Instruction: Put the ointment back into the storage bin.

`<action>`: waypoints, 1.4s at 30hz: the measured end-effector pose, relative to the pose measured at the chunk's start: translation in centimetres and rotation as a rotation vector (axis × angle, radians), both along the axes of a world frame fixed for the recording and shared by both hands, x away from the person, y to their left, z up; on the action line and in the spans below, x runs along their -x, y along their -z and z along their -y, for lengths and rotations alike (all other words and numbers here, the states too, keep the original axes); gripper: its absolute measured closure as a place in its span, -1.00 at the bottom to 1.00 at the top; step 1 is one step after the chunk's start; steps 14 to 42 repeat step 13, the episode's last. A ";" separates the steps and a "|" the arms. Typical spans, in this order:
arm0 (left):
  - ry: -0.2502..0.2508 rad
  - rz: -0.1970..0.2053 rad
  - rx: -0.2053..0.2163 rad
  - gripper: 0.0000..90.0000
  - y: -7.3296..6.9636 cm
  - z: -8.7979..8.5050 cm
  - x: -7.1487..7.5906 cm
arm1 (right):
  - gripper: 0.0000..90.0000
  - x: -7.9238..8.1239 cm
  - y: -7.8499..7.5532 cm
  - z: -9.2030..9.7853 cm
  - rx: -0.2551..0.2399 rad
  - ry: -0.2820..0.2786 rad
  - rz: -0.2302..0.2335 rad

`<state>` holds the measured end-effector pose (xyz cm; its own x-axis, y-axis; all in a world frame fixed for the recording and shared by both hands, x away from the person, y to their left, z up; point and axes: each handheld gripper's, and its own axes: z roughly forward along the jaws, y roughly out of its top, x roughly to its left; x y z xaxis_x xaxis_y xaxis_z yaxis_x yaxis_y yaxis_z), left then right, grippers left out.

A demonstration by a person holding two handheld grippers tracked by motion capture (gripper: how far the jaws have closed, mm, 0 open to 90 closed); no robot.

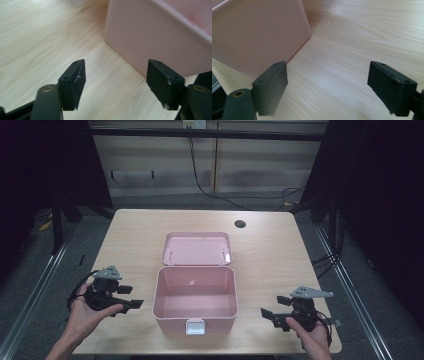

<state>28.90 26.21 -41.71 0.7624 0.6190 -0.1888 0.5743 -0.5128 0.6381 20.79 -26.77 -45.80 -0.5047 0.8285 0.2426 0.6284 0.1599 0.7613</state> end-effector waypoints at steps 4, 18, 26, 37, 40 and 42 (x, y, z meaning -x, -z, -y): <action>-0.043 0.006 0.010 -0.32 1.0 -0.8 -0.2 | -0.65 0.0 0.0 0.0 0.001 0.005 -0.004; -0.132 -0.019 0.012 -0.42 3.4 -2.0 -0.2 | -0.64 -0.1 0.1 0.0 0.014 0.025 0.000; -0.132 -0.019 0.012 -0.42 3.4 -2.0 -0.2 | -0.64 -0.1 0.1 0.0 0.014 0.025 0.000; -0.132 -0.019 0.012 -0.42 3.4 -2.0 -0.2 | -0.64 -0.1 0.1 0.0 0.014 0.025 0.000; -0.132 -0.019 0.012 -0.42 3.4 -2.0 -0.2 | -0.64 -0.1 0.1 0.0 0.014 0.025 0.000; -0.132 -0.019 0.012 -0.42 3.4 -2.0 -0.2 | -0.64 -0.1 0.1 0.0 0.014 0.025 0.000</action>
